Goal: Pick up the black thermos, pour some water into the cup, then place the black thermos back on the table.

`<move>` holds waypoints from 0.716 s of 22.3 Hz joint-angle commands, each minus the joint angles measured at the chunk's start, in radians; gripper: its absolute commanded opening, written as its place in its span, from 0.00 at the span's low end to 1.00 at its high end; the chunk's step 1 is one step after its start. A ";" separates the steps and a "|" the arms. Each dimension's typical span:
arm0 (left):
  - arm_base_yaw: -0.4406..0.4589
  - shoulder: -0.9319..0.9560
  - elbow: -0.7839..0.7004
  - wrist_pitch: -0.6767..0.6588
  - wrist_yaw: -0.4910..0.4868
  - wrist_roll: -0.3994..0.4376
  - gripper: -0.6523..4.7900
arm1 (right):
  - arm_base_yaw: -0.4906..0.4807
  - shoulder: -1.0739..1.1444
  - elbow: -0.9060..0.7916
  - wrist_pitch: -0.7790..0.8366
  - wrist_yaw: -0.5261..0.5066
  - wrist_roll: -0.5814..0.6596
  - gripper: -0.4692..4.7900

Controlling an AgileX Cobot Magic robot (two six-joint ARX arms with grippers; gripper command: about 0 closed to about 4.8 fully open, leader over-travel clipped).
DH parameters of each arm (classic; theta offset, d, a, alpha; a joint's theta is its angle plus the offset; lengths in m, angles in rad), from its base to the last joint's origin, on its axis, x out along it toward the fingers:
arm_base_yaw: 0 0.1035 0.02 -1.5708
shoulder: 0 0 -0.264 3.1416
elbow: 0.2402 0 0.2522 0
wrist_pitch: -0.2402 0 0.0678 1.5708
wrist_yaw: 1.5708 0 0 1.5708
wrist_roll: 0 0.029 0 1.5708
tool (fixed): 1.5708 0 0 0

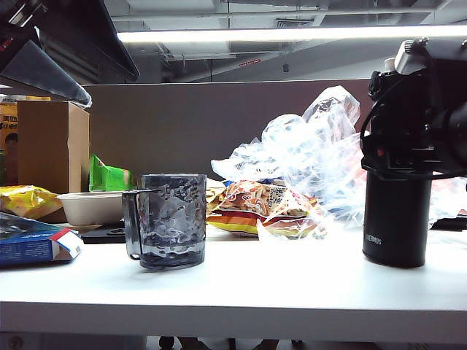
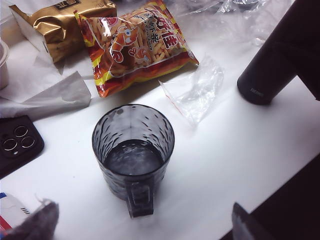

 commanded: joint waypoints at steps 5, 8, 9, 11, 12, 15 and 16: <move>0.002 -0.002 0.008 0.013 0.003 -0.003 1.00 | 0.000 -0.006 0.005 0.029 -0.004 0.003 0.88; 0.002 -0.002 0.008 0.013 0.003 -0.003 1.00 | 0.004 -0.059 -0.014 0.024 -0.020 -0.004 0.88; 0.002 -0.002 0.008 0.013 0.003 -0.003 1.00 | 0.004 -0.088 -0.027 0.009 -0.018 -0.004 0.88; 0.002 -0.002 0.008 0.013 0.003 -0.003 1.00 | 0.004 -0.152 -0.055 -0.075 -0.012 -0.004 0.88; 0.001 -0.002 0.008 0.013 0.004 -0.003 1.00 | 0.004 -0.190 -0.070 -0.132 -0.014 -0.003 0.88; 0.002 -0.005 0.008 0.012 0.003 -0.004 1.00 | 0.004 -0.311 -0.100 -0.229 -0.024 0.002 0.88; 0.002 -0.009 0.008 0.013 0.003 -0.004 1.00 | 0.004 -0.347 -0.100 -0.257 -0.023 0.005 0.87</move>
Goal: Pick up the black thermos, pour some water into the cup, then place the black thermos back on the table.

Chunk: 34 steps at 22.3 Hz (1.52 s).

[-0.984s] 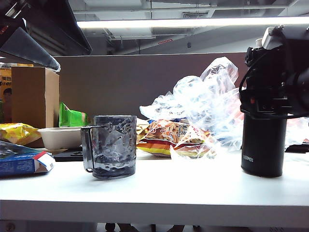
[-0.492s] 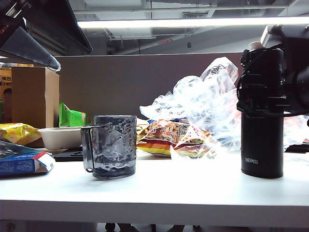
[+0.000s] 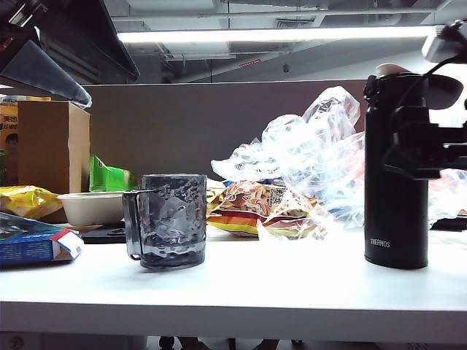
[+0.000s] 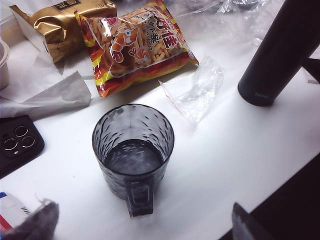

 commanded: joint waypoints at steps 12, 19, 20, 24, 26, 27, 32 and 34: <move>0.001 -0.205 0.008 0.011 -0.108 -0.069 0.11 | 0.002 -0.612 0.037 -0.449 -0.070 0.052 0.08; 0.001 -0.395 0.007 -0.018 -0.230 -0.119 0.11 | 0.001 -0.802 0.144 -0.748 -0.090 0.056 0.08; 0.001 -0.425 0.007 -0.038 -0.219 -0.119 0.11 | 0.000 -0.830 0.146 -0.751 -0.111 0.057 0.08; 0.001 -0.533 0.005 -0.124 -0.196 -0.153 0.11 | 0.001 -0.908 0.152 -0.840 -0.172 0.057 0.08; 0.001 -0.599 -0.006 -0.129 -0.195 -0.197 0.11 | 0.001 -0.948 0.151 -0.892 -0.183 0.061 0.08; 0.001 -0.639 -0.018 -0.129 -0.196 -0.211 0.11 | 0.001 -0.966 0.149 -0.905 -0.183 0.066 0.08; 0.001 -0.798 -0.123 -0.129 -0.173 -0.230 0.11 | 0.001 -1.009 0.117 -0.923 -0.187 0.064 0.08; 0.001 -0.854 -0.180 -0.121 -0.169 -0.267 0.11 | 0.001 -1.013 0.085 -0.918 -0.213 0.064 0.08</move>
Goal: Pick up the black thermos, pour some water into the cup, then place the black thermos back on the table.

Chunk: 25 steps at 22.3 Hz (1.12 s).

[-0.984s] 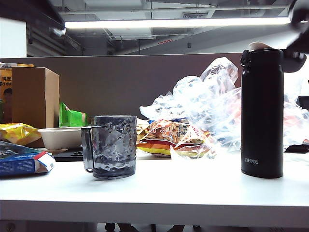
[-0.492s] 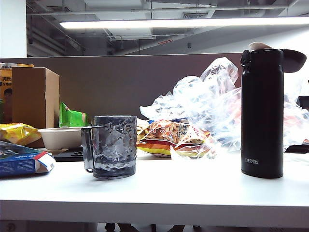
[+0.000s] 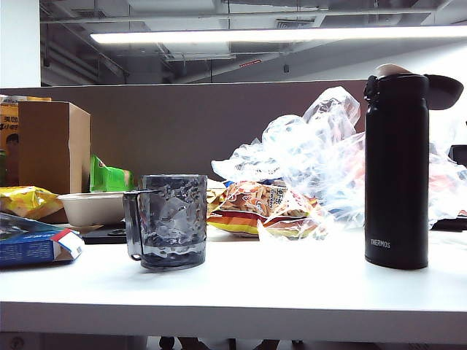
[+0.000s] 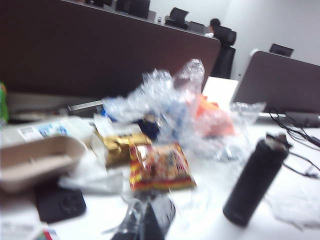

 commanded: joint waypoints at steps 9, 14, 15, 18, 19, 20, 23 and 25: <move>0.001 -0.074 -0.277 0.193 0.039 -0.103 0.11 | 0.000 -0.010 -0.168 0.068 -0.035 0.004 0.08; 0.001 -0.075 -0.397 0.209 0.061 -0.102 0.11 | 0.000 -0.010 -0.236 0.082 -0.040 0.004 0.08; 0.001 -0.075 -0.415 0.209 0.061 -0.102 0.11 | 0.000 -0.009 -0.236 0.061 -0.038 0.004 0.08; 0.001 -0.075 -0.465 0.211 0.066 -0.102 0.11 | 0.000 -0.008 -0.236 0.039 -0.037 0.003 0.08; 0.001 -0.075 -0.481 0.212 0.077 -0.102 0.11 | 0.000 -0.008 -0.236 0.037 -0.037 0.004 0.08; 0.001 -0.075 -0.494 0.214 0.088 -0.102 0.11 | 0.000 -0.008 -0.236 0.030 -0.041 0.005 0.08; 0.001 -0.076 -0.525 0.216 0.109 -0.102 0.11 | 0.000 -0.008 -0.236 0.003 -0.041 0.004 0.08; 0.001 -0.074 -0.538 0.216 0.108 -0.098 0.11 | 0.000 -0.009 -0.236 0.001 -0.045 0.005 0.08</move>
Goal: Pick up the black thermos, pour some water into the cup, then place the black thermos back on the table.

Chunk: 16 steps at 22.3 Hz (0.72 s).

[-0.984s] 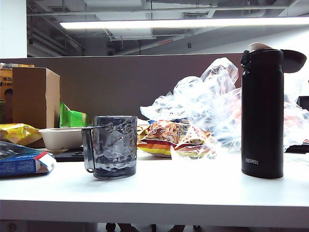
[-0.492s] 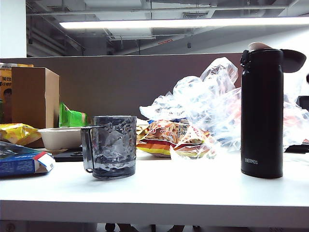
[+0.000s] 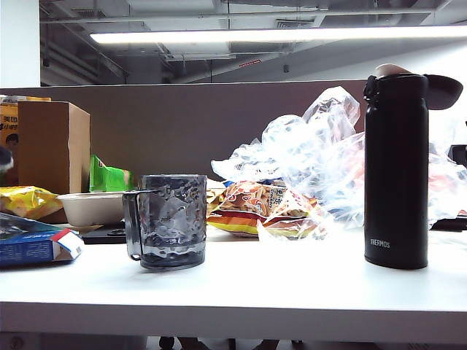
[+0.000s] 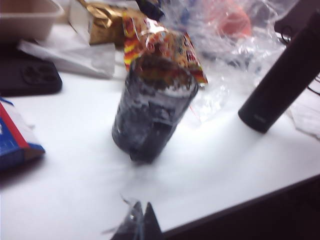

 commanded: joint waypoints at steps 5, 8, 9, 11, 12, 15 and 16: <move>0.001 0.002 -0.025 0.053 0.002 0.042 0.11 | 0.001 0.000 -0.002 0.004 -0.004 0.000 0.08; 0.001 0.001 -0.025 0.053 0.002 0.042 0.11 | 0.001 0.000 -0.002 0.004 -0.004 0.000 0.08; 0.001 0.001 -0.025 0.053 0.002 0.042 0.11 | 0.001 0.000 -0.002 0.004 -0.004 0.000 0.08; 0.001 0.001 -0.025 0.053 0.002 0.043 0.11 | 0.001 0.000 -0.002 0.004 -0.004 0.000 0.08; 0.001 0.001 -0.025 0.053 0.002 0.043 0.11 | -0.001 -0.001 -0.002 0.004 -0.003 0.000 0.08; 0.001 0.000 -0.025 0.053 0.002 0.043 0.11 | -0.019 -0.018 -0.002 0.005 -0.008 0.000 0.08; 0.001 0.000 -0.025 0.053 0.002 0.043 0.11 | -0.032 -0.025 -0.002 0.004 -0.008 0.000 0.08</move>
